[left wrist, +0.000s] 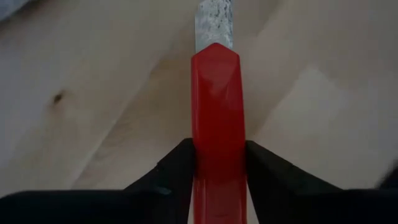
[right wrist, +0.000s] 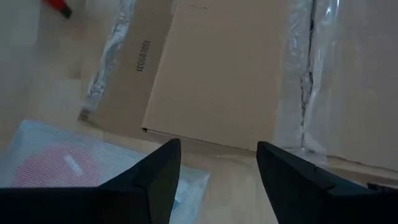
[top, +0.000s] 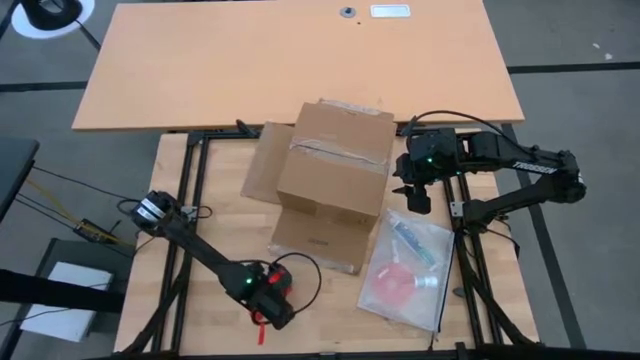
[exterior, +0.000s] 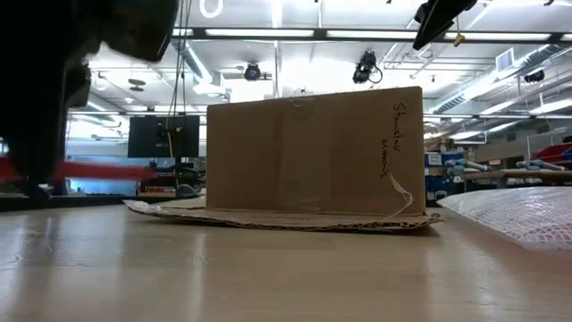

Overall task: Unpack boxes
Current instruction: Break down cardboard box until it is fully flat

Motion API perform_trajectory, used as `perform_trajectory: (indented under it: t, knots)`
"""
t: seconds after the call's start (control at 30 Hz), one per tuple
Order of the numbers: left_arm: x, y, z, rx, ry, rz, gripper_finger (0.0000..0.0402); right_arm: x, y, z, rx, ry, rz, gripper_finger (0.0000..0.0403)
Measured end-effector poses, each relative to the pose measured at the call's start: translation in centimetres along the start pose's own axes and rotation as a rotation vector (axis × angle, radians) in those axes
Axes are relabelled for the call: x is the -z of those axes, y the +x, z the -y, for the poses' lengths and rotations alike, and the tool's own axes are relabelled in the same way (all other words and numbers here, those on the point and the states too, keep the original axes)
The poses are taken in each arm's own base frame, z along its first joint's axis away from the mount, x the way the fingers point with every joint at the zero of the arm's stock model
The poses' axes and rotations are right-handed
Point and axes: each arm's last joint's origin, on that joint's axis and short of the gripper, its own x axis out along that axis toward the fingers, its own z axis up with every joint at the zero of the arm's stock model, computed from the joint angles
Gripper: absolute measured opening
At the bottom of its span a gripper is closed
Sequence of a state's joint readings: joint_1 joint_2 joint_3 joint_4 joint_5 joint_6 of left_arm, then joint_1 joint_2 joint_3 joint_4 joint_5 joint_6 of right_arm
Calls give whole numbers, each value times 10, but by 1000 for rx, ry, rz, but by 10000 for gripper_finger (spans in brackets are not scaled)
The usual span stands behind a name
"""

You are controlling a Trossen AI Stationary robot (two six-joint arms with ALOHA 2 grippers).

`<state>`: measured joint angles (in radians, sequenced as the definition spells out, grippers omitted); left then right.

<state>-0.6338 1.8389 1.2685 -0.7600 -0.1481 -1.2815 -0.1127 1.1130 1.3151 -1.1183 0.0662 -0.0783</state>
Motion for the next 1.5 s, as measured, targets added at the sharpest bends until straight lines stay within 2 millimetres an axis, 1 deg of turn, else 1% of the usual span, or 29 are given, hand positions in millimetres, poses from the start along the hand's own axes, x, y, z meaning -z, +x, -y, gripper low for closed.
perform_trajectory:
  t: [0.17,0.27,0.37,0.53,0.67,0.8,0.93,1.03,1.17,1.3,1.5]
  knots:
    - [-8,-21,12,14,45,12,133,0,0,0,-1,15,4,215]
    - [-17,-39,18,17,102,21,133,-3,-4,0,-17,65,20,214]
    - [-33,-60,26,46,149,47,133,-9,-14,1,-31,69,66,213]
    - [-62,-96,30,64,209,118,133,-20,-37,3,-25,31,164,215]
    - [-89,-125,25,60,261,169,133,-26,-51,4,-20,-4,219,215]
    - [-121,-159,18,110,277,258,133,-27,-58,4,-55,-47,244,215]
    - [-154,-199,7,169,257,397,133,-26,-62,2,-96,-97,264,215]
    - [-174,-227,-3,206,245,510,133,-28,-62,1,-146,-114,288,215]
    - [-197,-260,-14,274,264,688,133,-37,-66,-1,-227,-130,405,215]
    - [-216,-281,-21,361,318,839,133,-53,-73,-1,-269,-100,571,214]
    - [-241,-297,-27,531,412,1004,133,-79,-76,0,-340,-53,787,206]
